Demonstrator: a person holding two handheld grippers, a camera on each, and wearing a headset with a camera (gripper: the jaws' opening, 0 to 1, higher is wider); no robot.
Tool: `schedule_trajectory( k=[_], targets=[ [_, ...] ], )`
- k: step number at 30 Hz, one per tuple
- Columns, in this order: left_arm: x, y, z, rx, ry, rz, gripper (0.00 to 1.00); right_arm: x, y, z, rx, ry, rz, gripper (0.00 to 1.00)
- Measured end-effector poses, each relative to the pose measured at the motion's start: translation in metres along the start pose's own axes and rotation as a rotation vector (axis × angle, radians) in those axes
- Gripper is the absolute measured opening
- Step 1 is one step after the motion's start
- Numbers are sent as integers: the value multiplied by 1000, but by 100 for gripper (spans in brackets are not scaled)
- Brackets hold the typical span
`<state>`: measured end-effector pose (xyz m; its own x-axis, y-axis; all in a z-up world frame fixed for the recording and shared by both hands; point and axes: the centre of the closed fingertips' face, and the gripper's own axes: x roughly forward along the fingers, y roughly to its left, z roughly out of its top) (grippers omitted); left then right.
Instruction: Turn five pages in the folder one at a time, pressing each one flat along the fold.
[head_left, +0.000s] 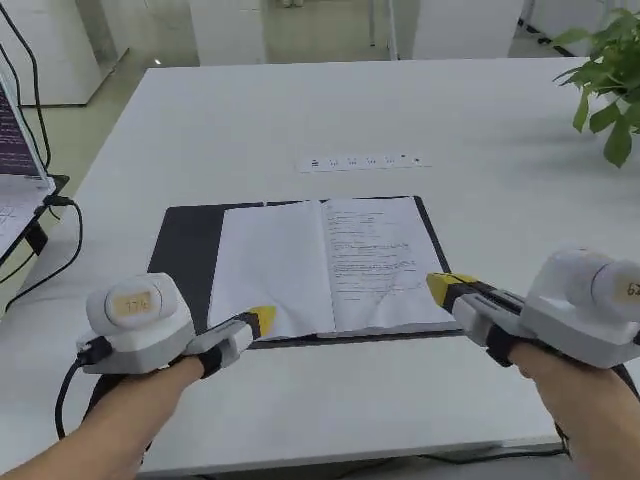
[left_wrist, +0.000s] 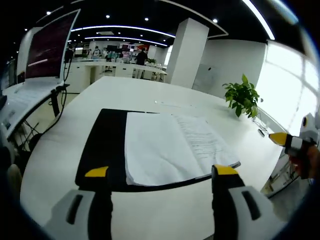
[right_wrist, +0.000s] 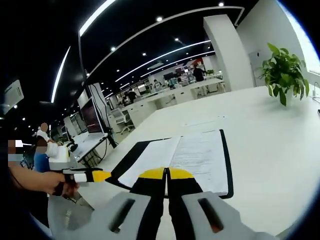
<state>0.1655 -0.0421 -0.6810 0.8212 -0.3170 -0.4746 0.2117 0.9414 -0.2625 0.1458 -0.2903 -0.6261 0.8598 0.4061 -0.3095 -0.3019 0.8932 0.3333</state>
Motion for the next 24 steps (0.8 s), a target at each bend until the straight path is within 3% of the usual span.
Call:
schedule_trajectory(
  k=[4, 7, 11, 18, 24],
  targets=[
    [-18, -8, 8, 34, -21, -9, 93, -7, -7, -5, -37, 25, -12, 0],
    [-32, -15, 11, 84, -34, -9, 98, -9, -7, -11, -35, 49, -5, 14],
    [-43, -19, 11, 128, -41, -3, 99, -10, -1, -21, -61, 80, 17, 26],
    [-55, -22, 12, 138, -42, 8, 99, -9, -1, -25, -112, 100, 33, 38],
    [-64, -27, 19, 142, -61, 9, 99, -8, -1, -28, -145, 110, 47, 63]
  ],
)
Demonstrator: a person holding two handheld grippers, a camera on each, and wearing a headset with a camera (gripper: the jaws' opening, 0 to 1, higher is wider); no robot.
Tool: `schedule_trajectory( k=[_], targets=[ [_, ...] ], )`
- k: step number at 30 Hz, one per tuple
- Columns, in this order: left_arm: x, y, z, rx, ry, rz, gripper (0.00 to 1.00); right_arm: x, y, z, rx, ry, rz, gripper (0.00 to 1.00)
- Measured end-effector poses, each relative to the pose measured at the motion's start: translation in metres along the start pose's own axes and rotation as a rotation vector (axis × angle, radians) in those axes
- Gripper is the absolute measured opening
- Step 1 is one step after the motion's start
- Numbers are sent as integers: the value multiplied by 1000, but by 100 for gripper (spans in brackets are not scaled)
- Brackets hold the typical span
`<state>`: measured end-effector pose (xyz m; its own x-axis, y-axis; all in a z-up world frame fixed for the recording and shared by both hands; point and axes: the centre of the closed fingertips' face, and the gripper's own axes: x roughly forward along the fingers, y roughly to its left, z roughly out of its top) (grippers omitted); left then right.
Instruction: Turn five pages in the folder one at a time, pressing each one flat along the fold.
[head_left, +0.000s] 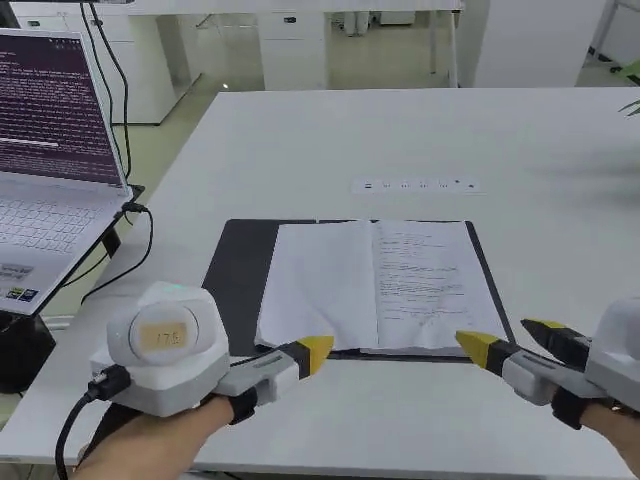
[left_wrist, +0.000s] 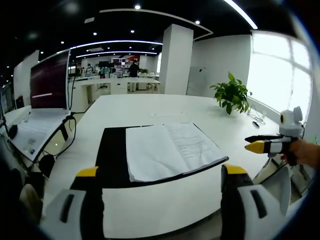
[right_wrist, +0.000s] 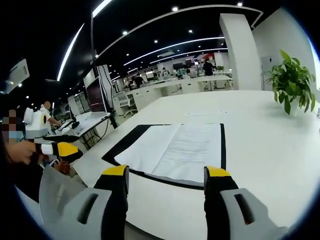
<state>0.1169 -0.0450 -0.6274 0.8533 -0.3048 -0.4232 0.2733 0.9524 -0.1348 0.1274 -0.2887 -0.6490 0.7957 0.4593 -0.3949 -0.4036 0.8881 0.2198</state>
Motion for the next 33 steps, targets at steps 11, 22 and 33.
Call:
schedule_trajectory(
  k=[11, 22, 33],
  targets=[
    [-4, -6, 7, 10, -13, 10, 99, -1, -10, -5, -43, -6, 11, 100],
    [2, -14, 9, 22, -7, -2, 99, -4, -26, -7, -10, -14, -12, 100],
    [29, -33, 3, 72, 32, -48, 99, -8, -33, -12, 24, -18, -26, 99]
  ],
)
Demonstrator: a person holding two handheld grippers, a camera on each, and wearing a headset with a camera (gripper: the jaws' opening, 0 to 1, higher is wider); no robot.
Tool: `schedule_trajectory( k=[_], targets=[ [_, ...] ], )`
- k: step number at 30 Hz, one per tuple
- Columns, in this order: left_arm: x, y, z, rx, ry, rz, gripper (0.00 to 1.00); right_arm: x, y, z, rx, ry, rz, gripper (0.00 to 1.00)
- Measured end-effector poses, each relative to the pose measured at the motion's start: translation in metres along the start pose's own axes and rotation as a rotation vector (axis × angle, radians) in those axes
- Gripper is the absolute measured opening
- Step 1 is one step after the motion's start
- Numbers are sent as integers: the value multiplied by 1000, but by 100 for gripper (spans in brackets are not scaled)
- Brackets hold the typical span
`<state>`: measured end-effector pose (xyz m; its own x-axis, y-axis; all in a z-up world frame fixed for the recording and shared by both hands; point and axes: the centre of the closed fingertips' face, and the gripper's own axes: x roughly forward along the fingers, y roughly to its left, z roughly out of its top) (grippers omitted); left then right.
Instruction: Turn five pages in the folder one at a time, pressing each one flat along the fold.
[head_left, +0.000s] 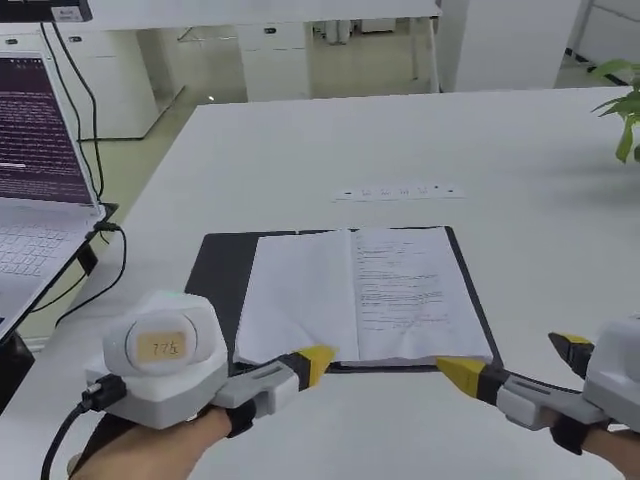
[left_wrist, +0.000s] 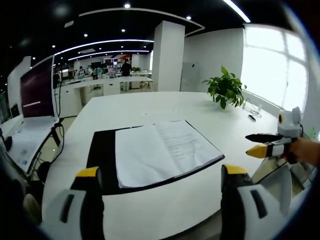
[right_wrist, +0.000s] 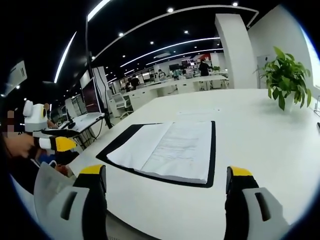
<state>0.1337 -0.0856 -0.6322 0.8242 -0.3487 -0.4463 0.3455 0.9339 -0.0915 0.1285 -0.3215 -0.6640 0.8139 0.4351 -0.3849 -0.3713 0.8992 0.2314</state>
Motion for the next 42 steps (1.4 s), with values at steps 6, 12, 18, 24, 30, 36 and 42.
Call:
schedule_trajectory(
  k=[6, 12, 18, 24, 30, 36, 42],
  targets=[
    [25, -22, -3, 51, 33, -52, 99, -2, 1, -1, 22, -11, -4, 98],
    [43, -39, -2, 90, 40, -94, 99, -3, 3, -2, 38, -21, -5, 98],
    [59, -48, -3, 117, 56, -118, 99, -4, 3, -2, 52, -29, -12, 97],
    [72, -56, -5, 150, 70, -146, 97, -6, 3, -4, 64, -42, -23, 96],
    [88, -64, -7, 172, 76, -172, 96, -9, 4, -4, 65, -55, -35, 94],
    [103, -76, -10, 203, 90, -205, 95, -12, 4, 1, 91, -88, -47, 93],
    [119, -86, -12, 217, 99, -235, 94, -13, 7, 0, 95, -93, -57, 92]
  ],
)
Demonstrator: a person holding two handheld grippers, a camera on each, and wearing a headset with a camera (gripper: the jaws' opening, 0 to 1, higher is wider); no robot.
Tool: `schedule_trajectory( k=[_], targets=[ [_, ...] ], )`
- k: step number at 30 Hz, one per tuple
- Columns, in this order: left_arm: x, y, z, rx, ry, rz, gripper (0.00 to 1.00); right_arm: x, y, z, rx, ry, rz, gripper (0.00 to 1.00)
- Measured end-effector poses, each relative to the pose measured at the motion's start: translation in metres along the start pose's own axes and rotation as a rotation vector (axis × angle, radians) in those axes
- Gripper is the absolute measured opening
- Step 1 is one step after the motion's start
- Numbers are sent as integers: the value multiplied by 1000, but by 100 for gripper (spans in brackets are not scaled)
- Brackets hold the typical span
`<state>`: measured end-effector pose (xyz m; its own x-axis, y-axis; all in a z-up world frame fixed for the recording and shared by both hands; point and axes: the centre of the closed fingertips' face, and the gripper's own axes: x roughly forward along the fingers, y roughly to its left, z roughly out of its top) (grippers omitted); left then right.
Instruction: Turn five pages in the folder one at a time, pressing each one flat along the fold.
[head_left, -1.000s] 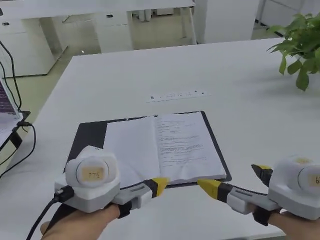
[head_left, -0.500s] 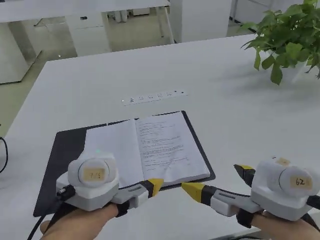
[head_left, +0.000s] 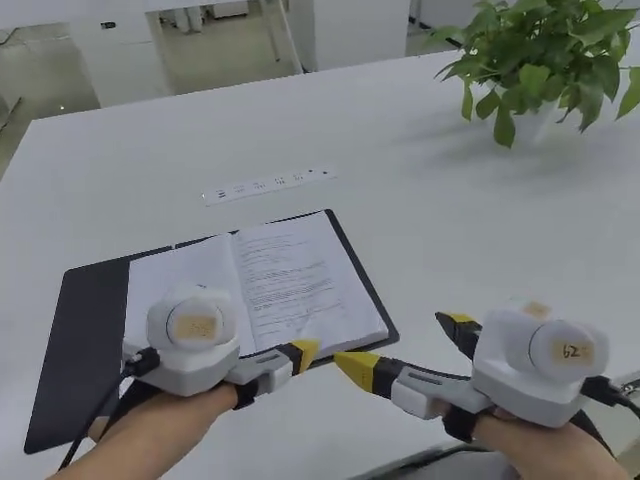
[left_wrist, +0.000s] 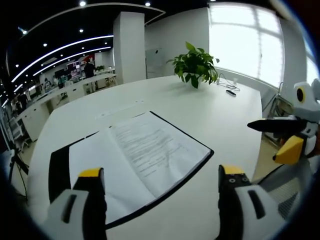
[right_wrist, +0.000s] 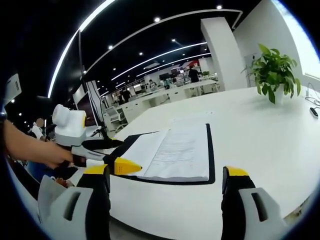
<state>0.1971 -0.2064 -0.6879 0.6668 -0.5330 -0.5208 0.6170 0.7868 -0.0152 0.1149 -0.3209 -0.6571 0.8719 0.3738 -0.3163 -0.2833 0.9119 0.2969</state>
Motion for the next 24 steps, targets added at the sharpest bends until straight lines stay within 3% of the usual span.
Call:
schedule_trajectory(
  k=[12, 18, 24],
  targets=[
    [34, -7, 5, 37, 5, -40, 94, -2, 8, -4, -3, -3, -22, 91],
    [55, -9, -1, 28, 1, -55, 92, -3, 8, -4, 16, -22, -39, 90],
    [72, -21, -8, 49, 10, -78, 88, -2, 8, -11, 52, -13, -54, 88]
  ],
)
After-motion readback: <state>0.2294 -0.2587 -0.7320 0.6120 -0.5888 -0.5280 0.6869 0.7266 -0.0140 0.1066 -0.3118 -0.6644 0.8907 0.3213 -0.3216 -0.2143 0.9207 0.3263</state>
